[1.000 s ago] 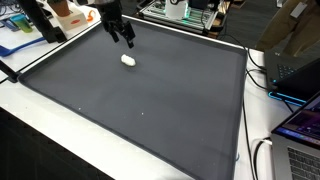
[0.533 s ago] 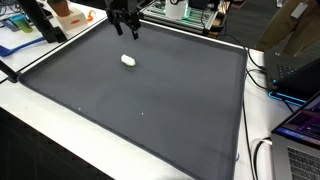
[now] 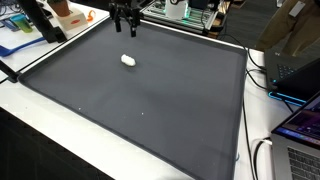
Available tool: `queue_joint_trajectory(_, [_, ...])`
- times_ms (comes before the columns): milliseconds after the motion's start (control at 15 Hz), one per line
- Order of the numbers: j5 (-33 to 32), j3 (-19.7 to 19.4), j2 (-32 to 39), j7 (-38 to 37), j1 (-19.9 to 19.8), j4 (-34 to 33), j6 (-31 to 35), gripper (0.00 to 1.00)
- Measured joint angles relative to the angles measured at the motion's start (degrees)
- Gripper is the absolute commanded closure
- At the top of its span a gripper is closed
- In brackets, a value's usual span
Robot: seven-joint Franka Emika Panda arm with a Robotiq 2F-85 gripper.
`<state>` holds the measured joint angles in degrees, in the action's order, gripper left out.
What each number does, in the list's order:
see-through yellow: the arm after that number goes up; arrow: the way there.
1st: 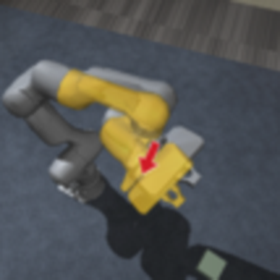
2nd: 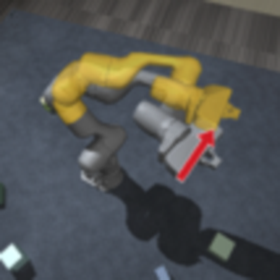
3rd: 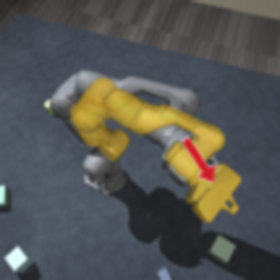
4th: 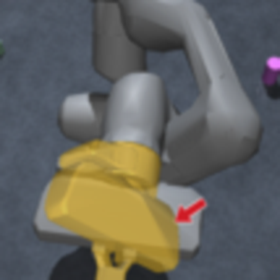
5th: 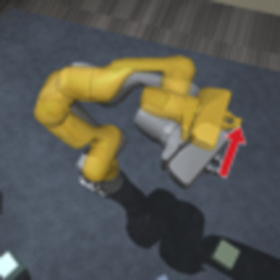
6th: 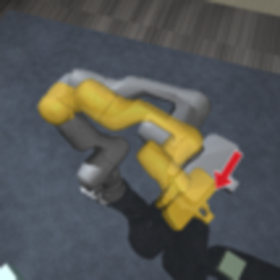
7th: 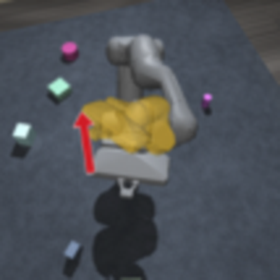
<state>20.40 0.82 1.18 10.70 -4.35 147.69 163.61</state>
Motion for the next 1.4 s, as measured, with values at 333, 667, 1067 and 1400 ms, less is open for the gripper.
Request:
queue_joint_trajectory(333, [15.2, 1.8, -6.3, 11.8, 2.8, 7.7, 7.4, 0.0])
queue_joint_trajectory(667, [30.4, 1.6, -10.1, 27.0, 7.9, 9.4, 11.1, 0.0])
queue_joint_trajectory(1067, [35.7, 1.4, -9.4, 39.7, 9.3, 9.6, 12.6, 0.0])
queue_joint_trajectory(1400, [37.6, 1.4, -9.1, 43.5, 9.3, 9.6, 12.6, 0.0])
